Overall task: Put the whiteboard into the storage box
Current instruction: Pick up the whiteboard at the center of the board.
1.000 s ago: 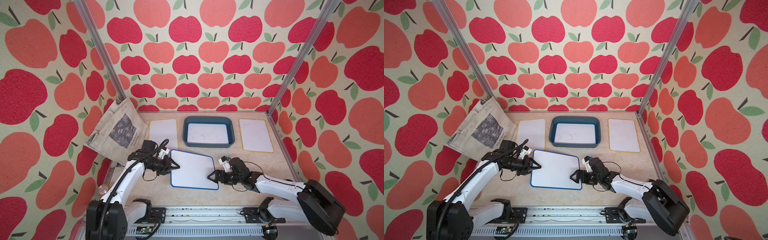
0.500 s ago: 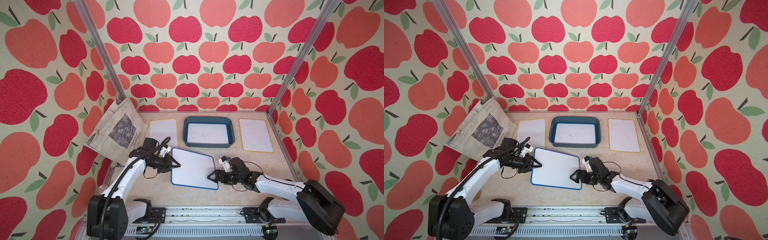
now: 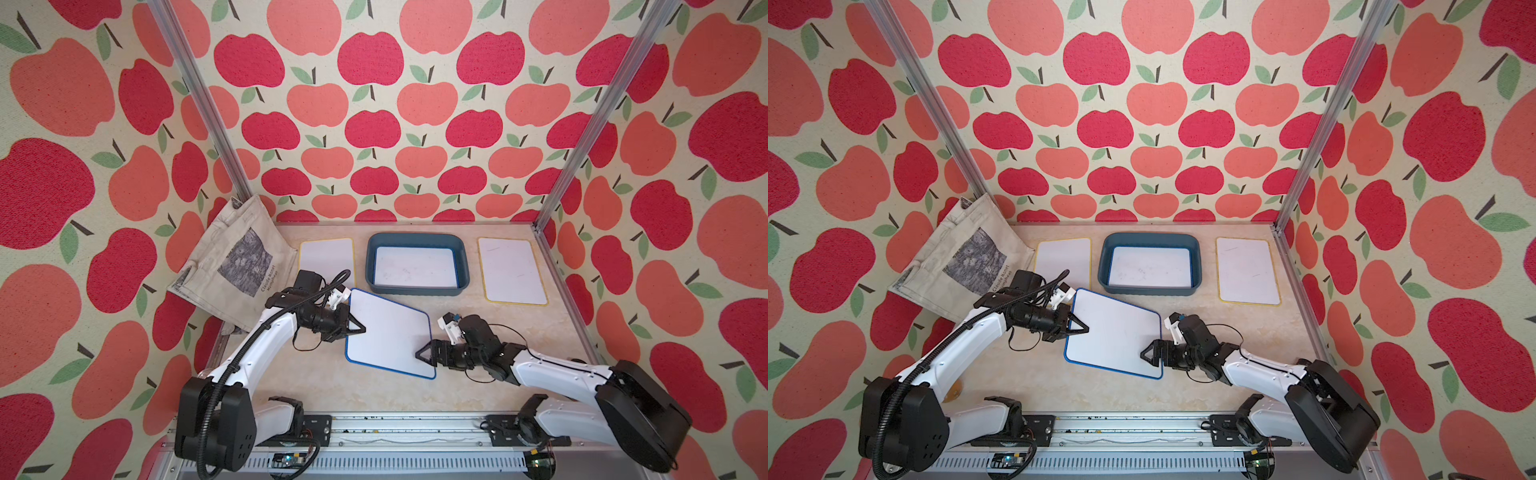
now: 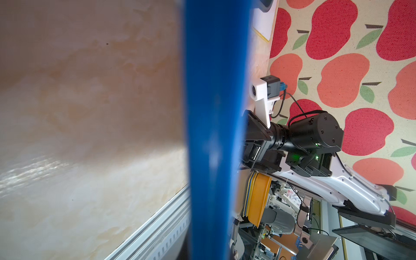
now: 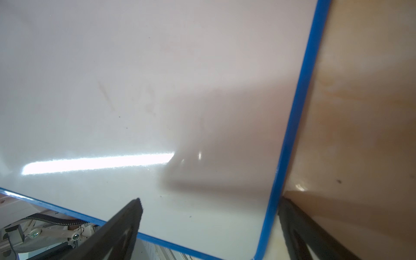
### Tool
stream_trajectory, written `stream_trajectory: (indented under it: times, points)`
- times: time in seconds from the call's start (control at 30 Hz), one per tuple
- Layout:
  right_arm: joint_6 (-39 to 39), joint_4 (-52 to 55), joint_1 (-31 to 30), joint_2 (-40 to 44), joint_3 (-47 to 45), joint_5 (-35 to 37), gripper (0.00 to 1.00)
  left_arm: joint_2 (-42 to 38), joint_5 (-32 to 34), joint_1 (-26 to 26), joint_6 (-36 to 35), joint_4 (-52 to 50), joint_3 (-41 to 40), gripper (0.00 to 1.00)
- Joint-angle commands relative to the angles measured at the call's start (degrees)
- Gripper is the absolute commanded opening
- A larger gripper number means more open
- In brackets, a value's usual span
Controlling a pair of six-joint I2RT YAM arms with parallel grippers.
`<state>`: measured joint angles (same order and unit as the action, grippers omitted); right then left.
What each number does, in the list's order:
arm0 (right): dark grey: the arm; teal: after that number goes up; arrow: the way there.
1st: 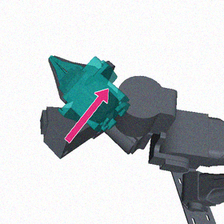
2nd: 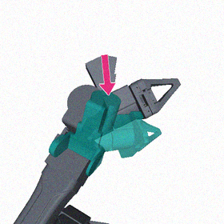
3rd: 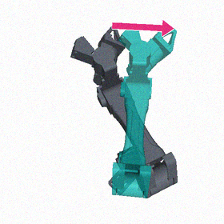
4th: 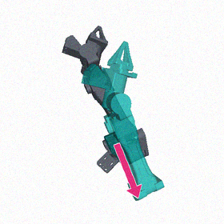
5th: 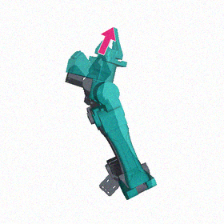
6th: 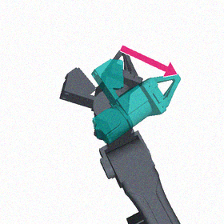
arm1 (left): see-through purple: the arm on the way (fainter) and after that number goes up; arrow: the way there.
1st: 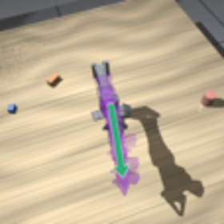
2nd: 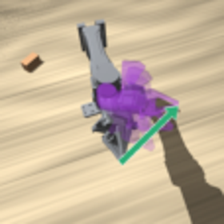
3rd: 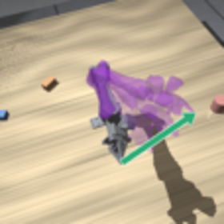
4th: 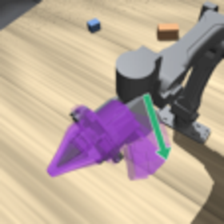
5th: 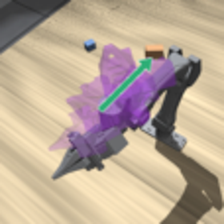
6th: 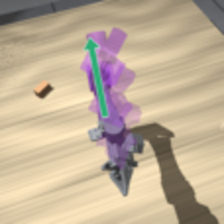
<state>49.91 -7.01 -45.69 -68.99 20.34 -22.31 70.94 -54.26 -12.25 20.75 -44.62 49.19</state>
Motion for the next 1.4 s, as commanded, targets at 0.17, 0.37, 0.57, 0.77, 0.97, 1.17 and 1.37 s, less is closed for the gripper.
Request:
stream_trajectory:
  times: [0.17, 0.37, 0.57, 0.77, 0.97, 1.17, 1.37]
  points:
    - [-6.41, 22.43, 4.15, 7.98, 3.87, 6.59, 0.99, -0.01, 2.56, 0.56, -1.67, -6.15, 1.64, 0.0]
    - [-13.25, 31.5, 11.09, 13.26, 10.86, 8.73, 0.99, -1.81, 3.12, 1.09, -2.98, -9.24, 4.35, 0.0]
    - [-19.44, 39.42, 14.54, 11.31, 19.62, 15.39, 0.99, -5.37, 2.05, 1.17, -4.38, -12.32, 8.79, 0.0]
    - [-23.1, 43.07, 16.91, 9.08, 24.7, 20.35, 0.99, -9.69, 2.54, 1.18, -5.74, -16.68, 15.24, 0.0]
    - [-25.55, 44.26, 20.3, 7.68, 28.35, 23.25, 0.99, -12.17, 3.38, 1.23, -5.86, -15.33, 20.8, 0.0]
    - [-27.55, 44.48, 23.77, 5.15, 31.4, 23.95, 0.99, -6.33, 4.89, 2.51, -4.24, -9.97, 27.05, 0.0]
    - [-29.29, 44.62, 25.88, 2.36, 33.99, 25.03, 0.99, 2.66, 4.51, 3.06, -0.98, 0.15, 33.75, 0.0]
